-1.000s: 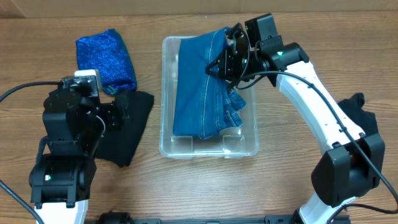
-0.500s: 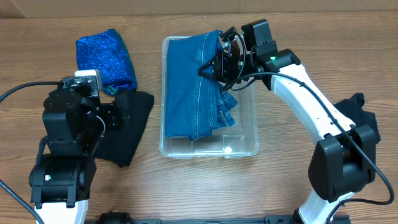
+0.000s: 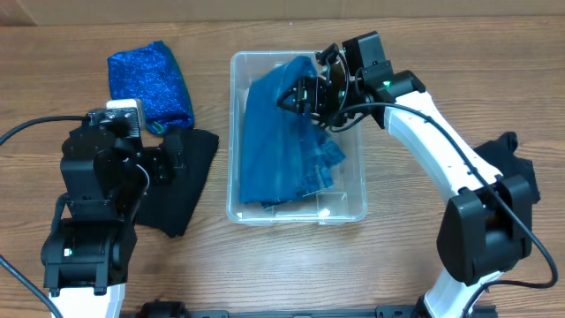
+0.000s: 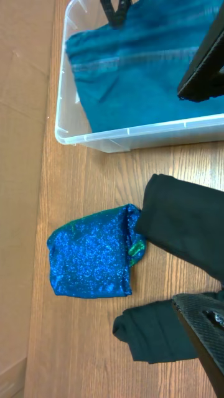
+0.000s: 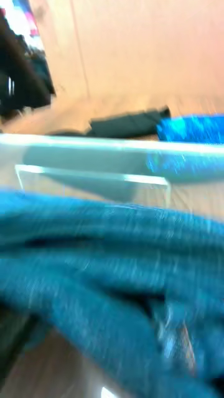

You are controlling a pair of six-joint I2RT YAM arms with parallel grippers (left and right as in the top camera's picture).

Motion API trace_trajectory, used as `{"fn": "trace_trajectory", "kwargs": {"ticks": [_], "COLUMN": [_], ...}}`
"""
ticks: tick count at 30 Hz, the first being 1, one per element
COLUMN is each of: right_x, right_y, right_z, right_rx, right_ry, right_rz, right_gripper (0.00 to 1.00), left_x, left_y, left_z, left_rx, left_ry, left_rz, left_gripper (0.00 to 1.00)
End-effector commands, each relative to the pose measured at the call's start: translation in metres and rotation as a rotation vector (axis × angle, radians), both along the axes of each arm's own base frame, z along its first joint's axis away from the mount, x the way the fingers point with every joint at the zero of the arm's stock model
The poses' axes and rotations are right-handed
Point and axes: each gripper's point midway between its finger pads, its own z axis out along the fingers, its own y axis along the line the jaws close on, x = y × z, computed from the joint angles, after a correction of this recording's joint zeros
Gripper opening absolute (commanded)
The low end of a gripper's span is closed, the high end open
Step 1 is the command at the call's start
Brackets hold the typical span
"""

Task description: Pack container

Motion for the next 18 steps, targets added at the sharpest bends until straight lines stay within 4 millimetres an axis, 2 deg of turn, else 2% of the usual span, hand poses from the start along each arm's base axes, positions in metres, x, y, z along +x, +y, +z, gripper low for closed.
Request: {"fn": "trace_trajectory", "kwargs": {"ticks": [1, 4, 9, 13, 15, 18], "right_x": [0.018, 0.024, 0.033, 0.04, 0.042, 0.041], "right_y": [-0.02, -0.031, -0.066, -0.086, -0.085, -0.076], "right_z": [-0.011, -0.014, -0.016, 0.008, 0.025, 0.038], "right_rx": [-0.111, -0.172, -0.402, -0.576, -0.626, -0.652], "right_ry": [-0.04, -0.075, -0.129, -0.244, -0.318, -0.393], "right_rz": [-0.089, -0.106, -0.171, -0.15, -0.081, 0.015], "right_gripper": [1.0, 1.0, 1.0, 1.0, 1.0, 1.0], "left_x": [0.001, 0.001, 0.001, 0.002, 0.001, 0.001], "left_y": [-0.002, -0.002, -0.002, -0.002, -0.002, -0.002], "left_z": [0.012, 0.012, 0.012, 0.012, 0.012, 0.012], "left_rx": [0.016, 0.015, 0.016, 0.018, 0.023, 0.022], "left_ry": [-0.029, -0.029, -0.029, -0.029, -0.029, -0.029], "left_rz": [-0.017, -0.018, -0.018, -0.019, -0.022, -0.022], "left_gripper": [1.0, 1.0, 1.0, 1.0, 1.0, 1.0]}}
